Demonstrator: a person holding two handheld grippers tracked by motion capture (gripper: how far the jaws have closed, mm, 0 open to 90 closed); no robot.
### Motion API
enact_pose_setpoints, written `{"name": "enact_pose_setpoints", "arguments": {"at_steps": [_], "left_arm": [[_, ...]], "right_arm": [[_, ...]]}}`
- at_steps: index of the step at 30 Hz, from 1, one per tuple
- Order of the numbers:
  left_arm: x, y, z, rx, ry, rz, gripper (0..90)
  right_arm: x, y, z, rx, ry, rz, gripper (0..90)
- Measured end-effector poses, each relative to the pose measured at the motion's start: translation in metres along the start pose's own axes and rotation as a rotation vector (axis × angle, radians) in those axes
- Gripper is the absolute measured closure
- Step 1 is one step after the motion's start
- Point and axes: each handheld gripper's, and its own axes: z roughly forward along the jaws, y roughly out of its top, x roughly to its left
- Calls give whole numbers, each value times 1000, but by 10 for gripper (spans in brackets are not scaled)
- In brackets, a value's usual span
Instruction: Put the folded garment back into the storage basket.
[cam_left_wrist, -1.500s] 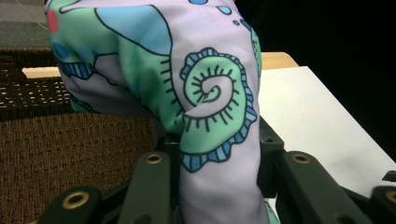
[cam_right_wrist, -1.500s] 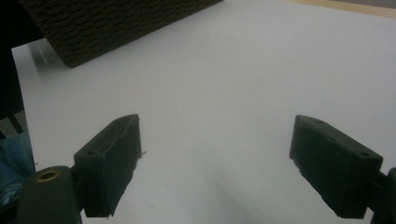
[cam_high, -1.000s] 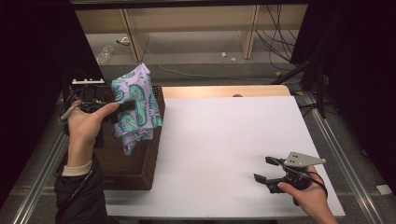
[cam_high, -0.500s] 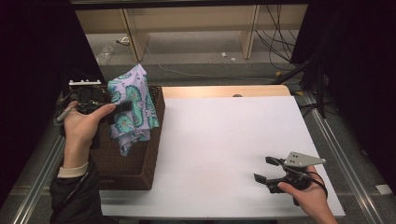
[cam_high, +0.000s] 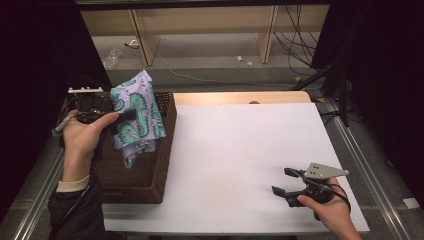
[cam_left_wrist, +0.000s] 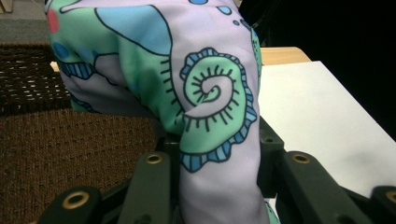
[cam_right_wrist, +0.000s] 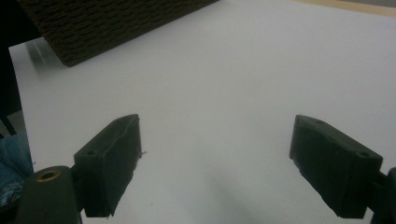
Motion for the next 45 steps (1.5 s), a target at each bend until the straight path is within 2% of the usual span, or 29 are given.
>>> {"name": "enact_pose_setpoints", "arguments": {"at_steps": [8,19,37,45], "left_arm": [[7,-2,0,1,7,-9,660],[13,-4,0,9,19,6,660],[20,-8,9,57,26,22,659],[25,-10,14,75,32,10,659]], "right_arm": [[0,0,0,0,0,-1,174],[0,0,0,0,1,0,174],[0,0,0,-1,0,-2,174],[0,0,0,-4,1,-1,174]]}}
